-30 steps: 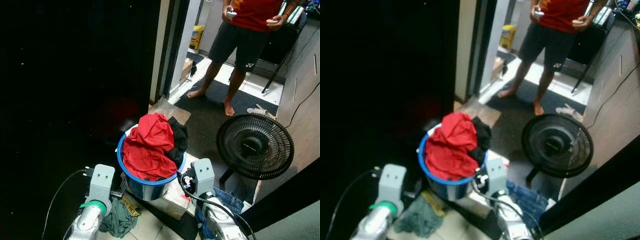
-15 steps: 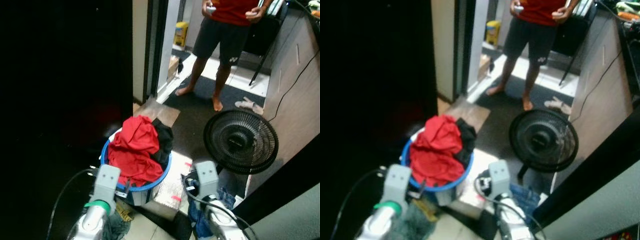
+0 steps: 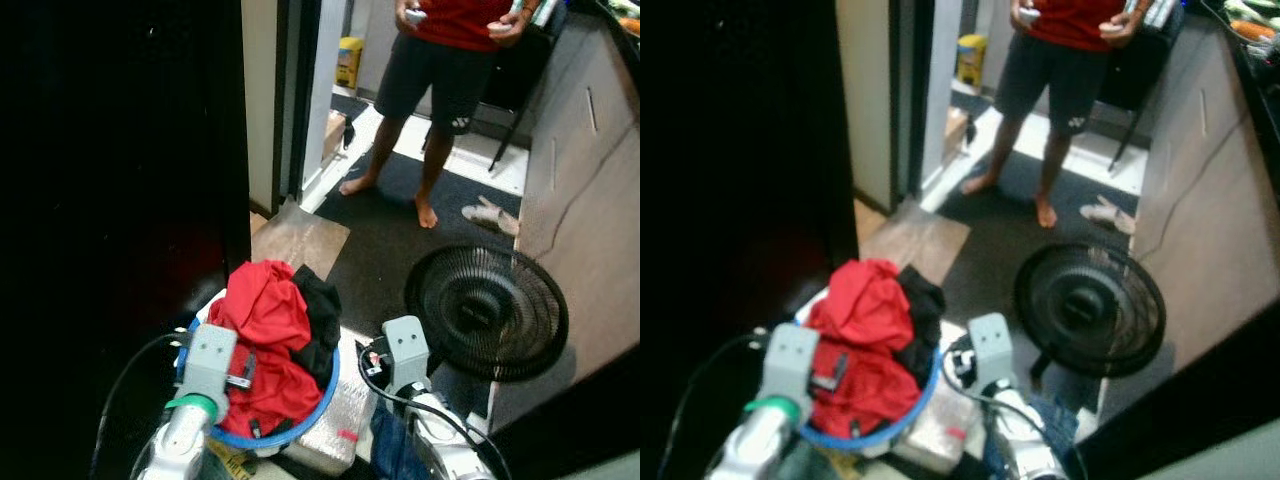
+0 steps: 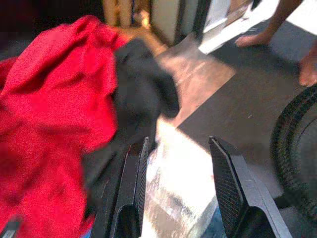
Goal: Clothes washing
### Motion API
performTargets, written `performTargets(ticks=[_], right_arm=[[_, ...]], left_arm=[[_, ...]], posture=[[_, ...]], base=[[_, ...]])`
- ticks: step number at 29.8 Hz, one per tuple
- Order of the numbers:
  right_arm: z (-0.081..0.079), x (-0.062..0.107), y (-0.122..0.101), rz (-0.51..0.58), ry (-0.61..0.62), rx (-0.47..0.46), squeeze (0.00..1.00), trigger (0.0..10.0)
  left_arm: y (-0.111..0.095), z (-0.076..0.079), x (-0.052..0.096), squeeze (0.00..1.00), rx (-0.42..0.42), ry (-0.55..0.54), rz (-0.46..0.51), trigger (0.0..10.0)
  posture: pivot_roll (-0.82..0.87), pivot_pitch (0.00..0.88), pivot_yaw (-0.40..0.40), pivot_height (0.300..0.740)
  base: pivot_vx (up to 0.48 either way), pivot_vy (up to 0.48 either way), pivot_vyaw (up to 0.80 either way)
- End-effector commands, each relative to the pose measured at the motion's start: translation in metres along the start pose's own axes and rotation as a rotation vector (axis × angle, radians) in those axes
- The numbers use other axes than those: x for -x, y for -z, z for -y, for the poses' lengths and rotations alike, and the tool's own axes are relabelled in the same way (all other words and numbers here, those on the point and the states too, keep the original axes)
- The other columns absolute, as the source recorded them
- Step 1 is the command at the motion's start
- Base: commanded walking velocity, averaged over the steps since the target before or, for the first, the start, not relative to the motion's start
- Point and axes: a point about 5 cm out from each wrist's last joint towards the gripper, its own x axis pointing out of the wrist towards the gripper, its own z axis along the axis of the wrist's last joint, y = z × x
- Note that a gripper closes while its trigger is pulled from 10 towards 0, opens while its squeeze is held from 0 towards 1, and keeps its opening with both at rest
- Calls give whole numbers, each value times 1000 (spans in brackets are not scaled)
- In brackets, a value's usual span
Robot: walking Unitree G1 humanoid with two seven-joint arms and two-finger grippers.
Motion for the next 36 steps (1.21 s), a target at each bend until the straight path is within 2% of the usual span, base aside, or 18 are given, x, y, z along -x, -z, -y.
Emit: performTargets(ticks=[1, 4, 15, 20, 36], right_arm=[[-5, 3, 7, -17, -7, -11, 0, 10000], [-5, 3, 7, -16, -7, -11, 0, 10000], [-7, 3, 6, -9, -13, -9, 0, 10000], [-8, 3, 6, -8, -24, -1, 0, 10000], [-9, 2, 6, -8, -29, 5, 0, 10000]], left_arm=[[10, -6, 5, 0, -16, -11, -38, 10000], [10, -6, 5, 0, -16, -12, -39, 10000], [9, -5, 4, 0, -34, 16, -26, 10000], [13, -2, 5, 0, -60, 41, -50, 10000], [16, -2, 4, 0, -66, 53, -60, 10000]], posture=[[36, 91, -39, 740], [36, 91, -39, 740], [38, 91, -33, 740], [38, 91, -32, 740], [39, 84, -31, 740]], base=[[405, 0, 0], [334, 0, 0], [0, 0, 0], [0, 0, 0], [0, 0, 0]])
